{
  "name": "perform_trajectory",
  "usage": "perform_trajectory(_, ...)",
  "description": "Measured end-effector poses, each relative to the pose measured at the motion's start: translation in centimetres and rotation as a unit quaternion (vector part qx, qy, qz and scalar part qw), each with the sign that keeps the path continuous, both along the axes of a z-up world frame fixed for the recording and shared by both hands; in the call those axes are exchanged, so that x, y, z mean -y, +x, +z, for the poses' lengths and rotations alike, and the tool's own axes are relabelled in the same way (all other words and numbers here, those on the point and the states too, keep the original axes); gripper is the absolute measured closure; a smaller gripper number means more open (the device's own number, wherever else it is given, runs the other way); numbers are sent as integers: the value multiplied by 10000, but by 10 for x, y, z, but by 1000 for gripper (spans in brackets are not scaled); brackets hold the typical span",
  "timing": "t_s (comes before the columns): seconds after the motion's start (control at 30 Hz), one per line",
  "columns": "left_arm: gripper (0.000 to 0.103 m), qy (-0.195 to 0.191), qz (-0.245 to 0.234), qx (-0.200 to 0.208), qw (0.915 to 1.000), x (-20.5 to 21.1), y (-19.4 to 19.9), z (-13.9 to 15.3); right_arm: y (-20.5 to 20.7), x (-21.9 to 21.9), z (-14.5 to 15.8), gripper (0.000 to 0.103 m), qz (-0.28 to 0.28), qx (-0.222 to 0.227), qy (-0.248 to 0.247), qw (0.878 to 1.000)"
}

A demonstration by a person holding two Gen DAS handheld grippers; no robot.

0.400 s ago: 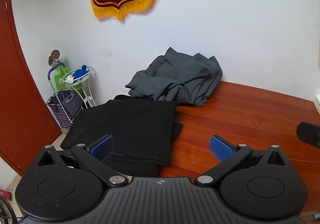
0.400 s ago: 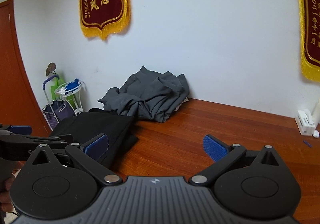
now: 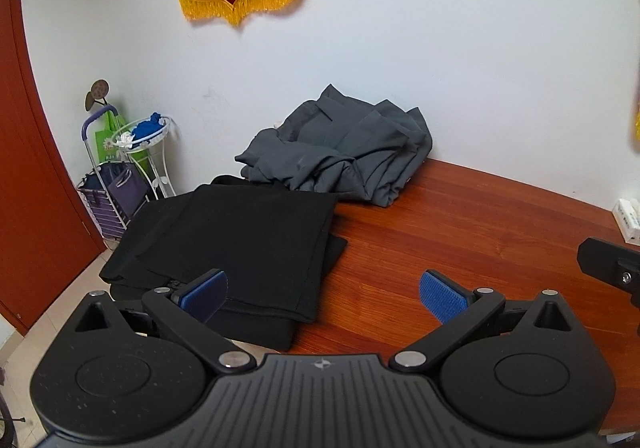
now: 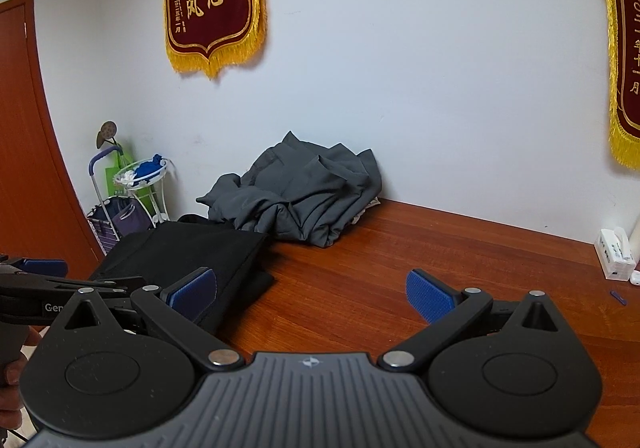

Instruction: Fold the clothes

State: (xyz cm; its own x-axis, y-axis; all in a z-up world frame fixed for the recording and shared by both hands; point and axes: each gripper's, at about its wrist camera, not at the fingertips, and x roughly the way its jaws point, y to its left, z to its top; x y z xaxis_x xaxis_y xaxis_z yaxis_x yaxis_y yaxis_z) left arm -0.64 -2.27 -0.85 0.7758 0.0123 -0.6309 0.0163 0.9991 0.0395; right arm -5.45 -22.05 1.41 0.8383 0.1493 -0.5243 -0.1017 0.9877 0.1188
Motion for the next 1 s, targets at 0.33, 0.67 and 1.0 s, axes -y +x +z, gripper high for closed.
perform_trajectory(0.33,0,31,18,-160,9999,24,5,-13,9,18,-17,0,-11,37,32,10000)
perform_trajectory(0.67,0,93,-27,-209,9997,35,13,-20,8,29,-20,0,-93,31,62,9999)
perform_trajectory(1.0,0,115,-77,-172,9998,29,4,-27,11,35,-27,0,-134,35,72,9999)
